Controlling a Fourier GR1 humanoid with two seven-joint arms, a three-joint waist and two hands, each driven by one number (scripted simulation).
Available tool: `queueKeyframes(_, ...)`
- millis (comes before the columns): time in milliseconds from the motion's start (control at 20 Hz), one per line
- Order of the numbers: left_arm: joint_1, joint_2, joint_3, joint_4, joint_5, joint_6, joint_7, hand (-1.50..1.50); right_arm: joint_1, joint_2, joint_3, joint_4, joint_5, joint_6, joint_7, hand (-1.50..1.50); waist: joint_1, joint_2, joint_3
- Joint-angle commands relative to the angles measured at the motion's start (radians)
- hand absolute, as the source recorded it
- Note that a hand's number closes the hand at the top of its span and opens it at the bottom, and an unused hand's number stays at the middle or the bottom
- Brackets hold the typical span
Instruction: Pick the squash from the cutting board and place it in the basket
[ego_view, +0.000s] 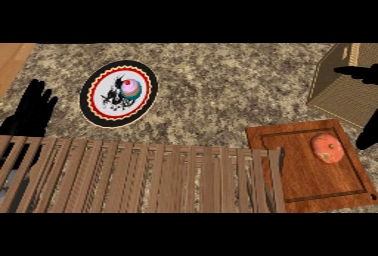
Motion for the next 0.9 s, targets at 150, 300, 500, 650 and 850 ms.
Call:
queueKeyframes(150, -0.027, 0.119, -0.128, -0.048, -0.184, -0.107, -0.098, 0.00, 0.005, -0.002, 0.022, 0.036, 0.002, 0.066, 0.008, -1.50, -0.002, -0.004, 0.018)
queueKeyframes(300, -0.058, 0.126, -0.107, -0.018, -0.189, -0.100, -0.110, 0.00, 0.024, 0.042, 0.060, 0.048, 0.025, 0.056, 0.017, -1.50, -0.005, 0.003, 0.018)
queueKeyframes(500, -0.067, 0.125, -0.118, -0.033, -0.186, -0.104, -0.088, 0.00, 0.020, 0.048, 0.067, 0.080, 0.033, 0.077, 0.017, -1.50, 0.002, 0.001, 0.018)
queueKeyframes(650, -0.043, 0.118, -0.117, -0.036, -0.202, -0.089, -0.092, 0.00, 0.071, 0.043, 0.089, 0.077, 0.071, 0.059, -0.014, -1.50, -0.012, -0.004, 0.020)
queueKeyframes(850, -0.049, 0.104, -0.123, -0.032, -0.213, -0.081, -0.100, 0.00, 0.066, 0.064, 0.090, 0.100, 0.103, 0.026, -0.029, -1.50, -0.007, 0.000, 0.020)
